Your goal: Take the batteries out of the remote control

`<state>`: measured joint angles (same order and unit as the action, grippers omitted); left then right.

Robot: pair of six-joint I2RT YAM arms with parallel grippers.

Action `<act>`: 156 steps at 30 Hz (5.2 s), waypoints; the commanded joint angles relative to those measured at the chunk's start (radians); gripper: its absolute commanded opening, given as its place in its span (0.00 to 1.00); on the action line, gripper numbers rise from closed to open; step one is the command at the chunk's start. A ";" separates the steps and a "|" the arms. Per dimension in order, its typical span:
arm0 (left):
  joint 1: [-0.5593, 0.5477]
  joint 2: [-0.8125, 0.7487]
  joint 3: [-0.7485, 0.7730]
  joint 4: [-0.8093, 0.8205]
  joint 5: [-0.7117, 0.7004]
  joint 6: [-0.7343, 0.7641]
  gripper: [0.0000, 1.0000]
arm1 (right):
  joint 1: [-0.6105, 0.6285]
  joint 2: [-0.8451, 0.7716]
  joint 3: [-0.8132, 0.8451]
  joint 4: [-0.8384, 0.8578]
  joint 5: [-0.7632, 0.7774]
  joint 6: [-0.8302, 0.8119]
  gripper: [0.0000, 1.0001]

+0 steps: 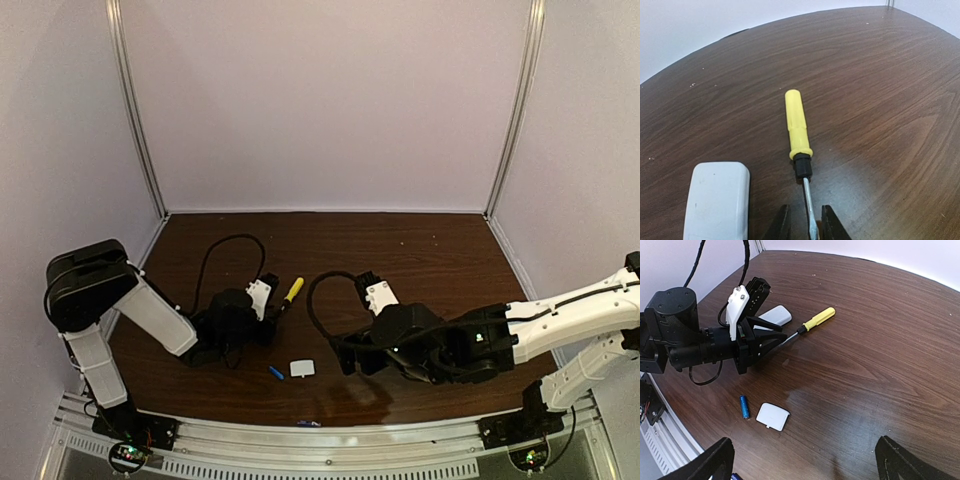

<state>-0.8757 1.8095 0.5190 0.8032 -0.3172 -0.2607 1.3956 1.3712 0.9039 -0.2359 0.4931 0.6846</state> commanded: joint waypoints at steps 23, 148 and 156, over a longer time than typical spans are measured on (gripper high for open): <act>0.007 -0.210 -0.107 0.074 -0.102 -0.026 0.97 | -0.160 -0.163 -0.084 0.079 -0.021 -0.173 1.00; 0.853 -0.242 -0.257 0.436 0.226 0.279 0.97 | -1.297 0.184 -0.639 1.460 -0.332 -0.702 1.00; 0.853 -0.242 -0.257 0.437 0.227 0.279 0.97 | -1.298 0.184 -0.639 1.459 -0.333 -0.703 1.00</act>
<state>-0.0277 1.5616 0.2634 1.2034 -0.1001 0.0067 0.1051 1.5452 0.2558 1.2091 0.1715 -0.0269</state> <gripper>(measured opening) 0.975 0.996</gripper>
